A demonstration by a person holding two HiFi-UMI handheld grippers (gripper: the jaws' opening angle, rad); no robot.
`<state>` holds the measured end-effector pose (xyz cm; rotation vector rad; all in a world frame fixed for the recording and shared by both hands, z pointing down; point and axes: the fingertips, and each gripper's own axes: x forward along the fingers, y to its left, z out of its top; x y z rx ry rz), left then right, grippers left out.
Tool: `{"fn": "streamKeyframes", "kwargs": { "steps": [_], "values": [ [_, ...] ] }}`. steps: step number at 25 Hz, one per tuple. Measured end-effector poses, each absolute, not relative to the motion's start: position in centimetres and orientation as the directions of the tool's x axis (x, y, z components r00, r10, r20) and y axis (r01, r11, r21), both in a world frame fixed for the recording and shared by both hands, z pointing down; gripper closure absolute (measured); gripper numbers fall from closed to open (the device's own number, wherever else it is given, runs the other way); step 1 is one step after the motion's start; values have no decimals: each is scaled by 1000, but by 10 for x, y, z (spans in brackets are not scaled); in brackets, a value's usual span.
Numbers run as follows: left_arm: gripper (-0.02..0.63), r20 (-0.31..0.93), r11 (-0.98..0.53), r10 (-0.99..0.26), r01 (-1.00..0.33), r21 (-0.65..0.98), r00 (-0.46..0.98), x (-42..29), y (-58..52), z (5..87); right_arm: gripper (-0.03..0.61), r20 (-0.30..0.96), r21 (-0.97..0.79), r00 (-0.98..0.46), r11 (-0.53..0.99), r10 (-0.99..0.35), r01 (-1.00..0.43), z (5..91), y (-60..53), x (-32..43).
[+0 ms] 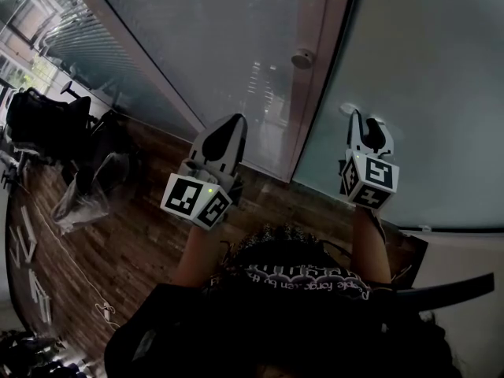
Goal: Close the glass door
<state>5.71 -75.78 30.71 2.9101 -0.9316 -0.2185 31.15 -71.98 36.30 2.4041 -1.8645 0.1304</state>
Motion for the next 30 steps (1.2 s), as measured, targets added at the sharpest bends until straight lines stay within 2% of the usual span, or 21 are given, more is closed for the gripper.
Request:
{"fn": "streamKeyframes", "kwargs": {
  "steps": [10, 20, 23, 24, 26, 30],
  "values": [
    [612, -120, -818, -575, -562, 122, 809, 59, -752, 306, 471, 128, 41, 264, -261, -956, -965, 363, -718, 308],
    [612, -136, -849, -523, -501, 167, 841, 50, -754, 305, 471, 154, 67, 315, -308, -937, -949, 364, -688, 298],
    [612, -144, -863, -500, -479, 160, 854, 47, -758, 300, 474, 125, 43, 321, -318, -939, -947, 351, -681, 288],
    [612, -146, -866, -495, -473, 161, 857, 45, -759, 298, 487, 94, 45, 319, -317, -943, -948, 346, -680, 283],
    [612, -149, -872, -485, -463, 161, 862, 39, -761, 295, 575, 50, 66, 313, -309, -948, -949, 338, -678, 273],
    [612, -143, -882, -464, -441, 166, 874, 35, -761, 297, 575, 52, 83, 280, -275, -959, -958, 335, -677, 253]
  ]
}}
